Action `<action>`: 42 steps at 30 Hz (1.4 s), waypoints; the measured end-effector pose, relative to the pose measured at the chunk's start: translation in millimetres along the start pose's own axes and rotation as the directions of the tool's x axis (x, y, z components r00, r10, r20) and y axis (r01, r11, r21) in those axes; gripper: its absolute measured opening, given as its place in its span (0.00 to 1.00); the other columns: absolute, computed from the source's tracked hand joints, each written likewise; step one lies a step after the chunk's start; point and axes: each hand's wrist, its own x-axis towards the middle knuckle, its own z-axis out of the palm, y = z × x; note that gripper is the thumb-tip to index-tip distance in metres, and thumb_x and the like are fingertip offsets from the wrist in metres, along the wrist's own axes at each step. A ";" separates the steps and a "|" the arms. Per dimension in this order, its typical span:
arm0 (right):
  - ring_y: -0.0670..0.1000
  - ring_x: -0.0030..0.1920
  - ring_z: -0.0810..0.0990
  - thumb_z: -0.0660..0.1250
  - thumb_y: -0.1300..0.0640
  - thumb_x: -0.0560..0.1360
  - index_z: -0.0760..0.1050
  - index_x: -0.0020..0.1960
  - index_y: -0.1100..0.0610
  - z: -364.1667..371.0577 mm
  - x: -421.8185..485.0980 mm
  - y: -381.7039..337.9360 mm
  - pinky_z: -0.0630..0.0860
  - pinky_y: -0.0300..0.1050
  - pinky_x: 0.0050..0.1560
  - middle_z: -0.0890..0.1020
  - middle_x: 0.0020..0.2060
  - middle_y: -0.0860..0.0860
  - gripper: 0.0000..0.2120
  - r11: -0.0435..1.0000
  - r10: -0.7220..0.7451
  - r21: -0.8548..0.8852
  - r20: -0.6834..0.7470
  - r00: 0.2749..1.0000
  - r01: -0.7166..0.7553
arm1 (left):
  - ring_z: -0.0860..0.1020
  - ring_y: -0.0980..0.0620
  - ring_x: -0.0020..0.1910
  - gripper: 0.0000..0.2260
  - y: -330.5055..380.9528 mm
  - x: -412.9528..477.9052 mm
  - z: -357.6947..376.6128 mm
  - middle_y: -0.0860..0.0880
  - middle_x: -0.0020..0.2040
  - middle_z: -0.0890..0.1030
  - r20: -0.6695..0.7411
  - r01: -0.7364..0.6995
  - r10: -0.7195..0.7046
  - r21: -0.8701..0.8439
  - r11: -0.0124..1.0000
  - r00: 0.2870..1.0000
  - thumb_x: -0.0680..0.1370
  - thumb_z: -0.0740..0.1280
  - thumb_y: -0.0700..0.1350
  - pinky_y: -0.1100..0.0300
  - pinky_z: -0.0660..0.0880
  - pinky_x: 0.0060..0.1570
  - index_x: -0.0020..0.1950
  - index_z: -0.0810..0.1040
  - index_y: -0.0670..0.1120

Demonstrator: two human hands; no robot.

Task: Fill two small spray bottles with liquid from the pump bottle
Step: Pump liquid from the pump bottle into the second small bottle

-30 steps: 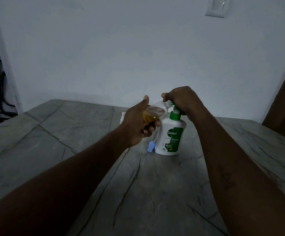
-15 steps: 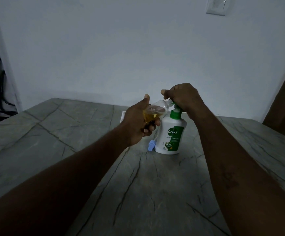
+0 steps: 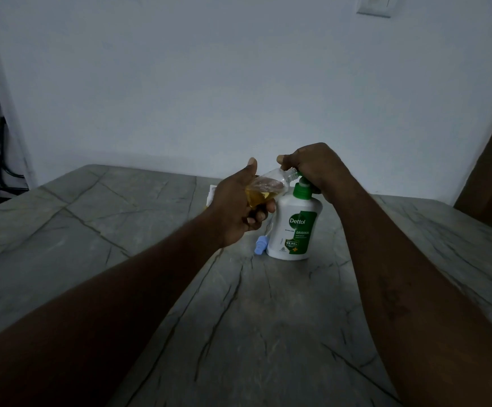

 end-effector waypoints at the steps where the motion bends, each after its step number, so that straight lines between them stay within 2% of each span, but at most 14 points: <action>1: 0.50 0.37 0.77 0.72 0.46 0.77 0.86 0.49 0.58 -0.5 0.0 -0.7 0.78 0.49 0.43 0.81 0.38 0.50 0.15 0.999 -0.020 -0.028 -0.012 1.000 0.020 | 0.69 0.52 0.27 0.30 0.0 -0.6 0.0 0.43 0.34 0.79 0.002 -0.003 0.003 0.000 1.000 1.000 0.82 0.56 0.66 0.60 0.60 0.29 0.58 0.82 0.41; 3: 0.52 0.40 0.79 0.71 0.46 0.77 0.86 0.49 0.58 -2.3 -1.7 -3.6 0.79 0.50 0.46 0.82 0.40 0.51 0.15 0.998 -0.042 -0.049 -0.029 0.999 0.041 | 0.69 0.52 0.27 0.29 0.2 -1.6 0.4 0.44 0.34 0.79 0.019 -0.007 0.007 0.000 1.000 1.000 0.82 0.56 0.66 0.60 0.60 0.28 0.55 0.83 0.43; 6: 0.57 0.45 0.82 0.69 0.47 0.79 0.86 0.49 0.59 -3.8 -2.1 -6.8 0.80 0.54 0.55 0.84 0.44 0.54 0.16 0.989 -0.089 -0.123 -0.033 0.995 0.084 | 0.69 0.52 0.27 0.29 0.7 -0.6 -0.1 0.44 0.34 0.79 0.025 -0.008 0.009 -0.005 1.000 1.000 0.82 0.56 0.66 0.61 0.62 0.27 0.56 0.83 0.43; 7: 0.56 0.44 0.81 0.69 0.47 0.79 0.86 0.49 0.59 -3.5 -2.3 -6.7 0.79 0.53 0.54 0.84 0.42 0.52 0.16 0.991 -0.085 -0.108 -0.034 0.996 0.080 | 0.70 0.52 0.27 0.29 0.7 0.1 -0.4 0.43 0.34 0.79 0.022 -0.006 0.006 -0.006 1.000 1.000 0.82 0.56 0.66 0.61 0.62 0.28 0.57 0.83 0.42; 9: 0.52 0.40 0.78 0.71 0.47 0.78 0.86 0.47 0.58 -3.1 -1.8 -5.5 0.78 0.50 0.45 0.81 0.37 0.49 0.14 0.998 -0.052 -0.026 -0.035 0.998 0.051 | 0.70 0.52 0.27 0.29 0.6 0.8 -0.6 0.43 0.35 0.79 0.016 -0.001 0.001 -0.011 1.000 1.000 0.82 0.57 0.66 0.61 0.62 0.27 0.58 0.82 0.42; 11: 0.50 0.37 0.76 0.72 0.47 0.77 0.86 0.46 0.58 -3.1 -1.5 -3.7 0.74 0.45 0.37 0.79 0.36 0.49 0.13 1.000 -0.022 0.020 -0.026 0.999 0.022 | 0.70 0.51 0.27 0.28 0.8 0.3 0.4 0.43 0.34 0.79 0.016 -0.002 0.002 -0.017 1.000 1.000 0.82 0.57 0.65 0.60 0.61 0.28 0.57 0.82 0.42; 13: 0.49 0.34 0.74 0.73 0.47 0.76 0.85 0.44 0.57 -2.3 -1.6 -2.6 0.71 0.42 0.34 0.78 0.34 0.49 0.13 0.999 0.012 0.044 -0.004 1.000 -0.011 | 0.70 0.51 0.27 0.28 1.2 -0.1 1.1 0.42 0.34 0.79 0.009 -0.004 0.004 -0.018 1.000 1.000 0.82 0.57 0.65 0.61 0.61 0.27 0.57 0.82 0.42; 18: 0.50 0.35 0.75 0.74 0.46 0.75 0.80 0.36 0.52 0.1 -1.5 0.1 0.72 0.44 0.38 0.79 0.34 0.49 0.13 0.998 0.045 0.045 0.020 0.999 -0.045 | 0.70 0.52 0.27 0.29 1.4 -0.2 -0.2 0.43 0.34 0.79 -0.011 0.011 -0.011 -0.008 1.000 1.000 0.82 0.57 0.65 0.61 0.60 0.26 0.62 0.79 0.40; 24: 0.49 0.36 0.77 0.72 0.45 0.77 0.85 0.43 0.55 -1.2 -2.4 -2.6 0.72 0.42 0.35 0.81 0.36 0.49 0.14 1.000 0.009 0.009 0.006 1.000 -0.009 | 0.70 0.51 0.28 0.29 1.6 -1.1 0.0 0.43 0.34 0.79 0.001 0.010 -0.010 -0.016 1.000 1.000 0.82 0.57 0.65 0.59 0.59 0.30 0.58 0.81 0.41; 28: 0.49 0.36 0.77 0.71 0.44 0.77 0.85 0.43 0.55 -3.5 -1.1 -4.8 0.73 0.43 0.35 0.81 0.36 0.49 0.14 1.000 -0.020 0.004 -0.014 1.000 0.020 | 0.71 0.52 0.27 0.31 2.0 1.0 -0.7 0.43 0.34 0.79 0.013 -0.007 0.008 -0.021 1.000 1.000 0.82 0.57 0.66 0.58 0.60 0.31 0.63 0.80 0.40; 32: 0.48 0.34 0.75 0.71 0.46 0.77 0.83 0.40 0.53 -2.0 -1.5 -2.7 0.70 0.41 0.33 0.80 0.35 0.48 0.12 0.999 0.007 0.045 0.011 1.000 -0.008 | 0.70 0.52 0.27 0.28 2.9 -1.2 -0.3 0.43 0.34 0.78 0.028 -0.011 0.012 -0.033 0.999 1.000 0.82 0.56 0.65 0.60 0.58 0.29 0.59 0.80 0.41; 36: 0.48 0.36 0.77 0.72 0.44 0.76 0.84 0.43 0.53 0.5 -1.9 0.2 0.71 0.42 0.37 0.81 0.36 0.48 0.13 0.995 0.065 0.073 0.029 0.997 -0.067 | 0.70 0.52 0.27 0.28 3.0 -1.6 0.1 0.43 0.34 0.79 0.013 0.001 0.000 -0.024 1.000 1.000 0.82 0.57 0.65 0.60 0.59 0.28 0.56 0.81 0.42; 42: 0.49 0.34 0.77 0.71 0.44 0.76 0.85 0.43 0.54 1.1 -0.7 1.7 0.73 0.43 0.36 0.82 0.34 0.47 0.14 0.998 0.033 0.061 0.000 0.999 -0.033 | 0.70 0.52 0.27 0.31 0.9 0.3 -1.4 0.43 0.34 0.79 0.012 -0.003 0.003 -0.016 1.000 1.000 0.82 0.57 0.66 0.58 0.59 0.32 0.62 0.80 0.39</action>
